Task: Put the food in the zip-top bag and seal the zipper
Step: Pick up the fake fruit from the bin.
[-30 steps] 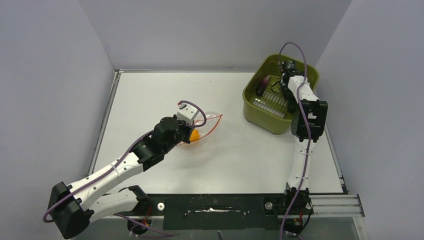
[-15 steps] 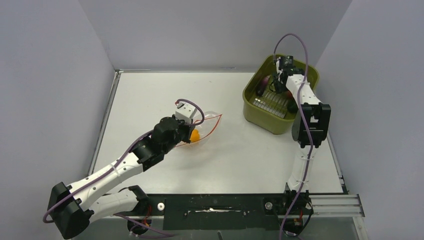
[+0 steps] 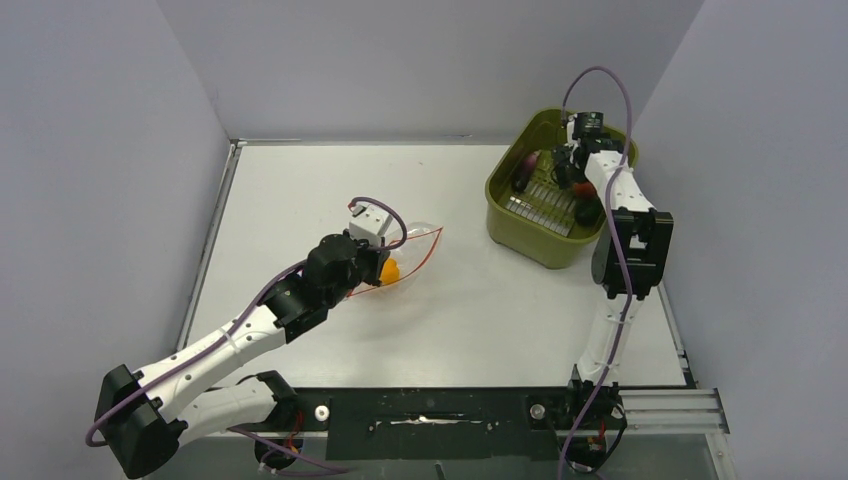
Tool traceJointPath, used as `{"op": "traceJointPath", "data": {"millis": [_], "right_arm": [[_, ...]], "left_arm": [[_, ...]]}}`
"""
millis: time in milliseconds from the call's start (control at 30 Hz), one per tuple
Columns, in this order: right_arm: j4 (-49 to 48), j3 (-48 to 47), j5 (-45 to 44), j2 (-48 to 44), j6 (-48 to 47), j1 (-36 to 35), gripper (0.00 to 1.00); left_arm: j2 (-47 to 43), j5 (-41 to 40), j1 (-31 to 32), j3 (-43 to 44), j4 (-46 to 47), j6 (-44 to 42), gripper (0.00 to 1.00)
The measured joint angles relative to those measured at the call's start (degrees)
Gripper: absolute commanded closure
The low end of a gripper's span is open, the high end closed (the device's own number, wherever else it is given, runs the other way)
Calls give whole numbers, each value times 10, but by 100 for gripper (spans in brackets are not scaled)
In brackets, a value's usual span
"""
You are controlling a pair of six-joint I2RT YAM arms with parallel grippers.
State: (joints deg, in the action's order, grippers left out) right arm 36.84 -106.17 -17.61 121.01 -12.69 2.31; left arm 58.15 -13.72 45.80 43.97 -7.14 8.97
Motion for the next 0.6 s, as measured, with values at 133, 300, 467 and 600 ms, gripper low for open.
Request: {"op": "traceJointPath", "data": {"millis": [133, 300, 467, 600], "right_arm": [[-5, -21, 2, 19, -4, 13, 12], [-9, -42, 19, 54, -7, 21, 9], [-6, -50, 33, 83, -8, 21, 5], [-15, -64, 33, 107, -10, 22, 8]], "left_arm": [[0, -1, 0, 0, 0, 0, 100], [-8, -7, 0, 0, -1, -2, 100], [-17, -11, 0, -1, -1, -2, 100], [-26, -12, 0, -6, -2, -2, 100]]}}
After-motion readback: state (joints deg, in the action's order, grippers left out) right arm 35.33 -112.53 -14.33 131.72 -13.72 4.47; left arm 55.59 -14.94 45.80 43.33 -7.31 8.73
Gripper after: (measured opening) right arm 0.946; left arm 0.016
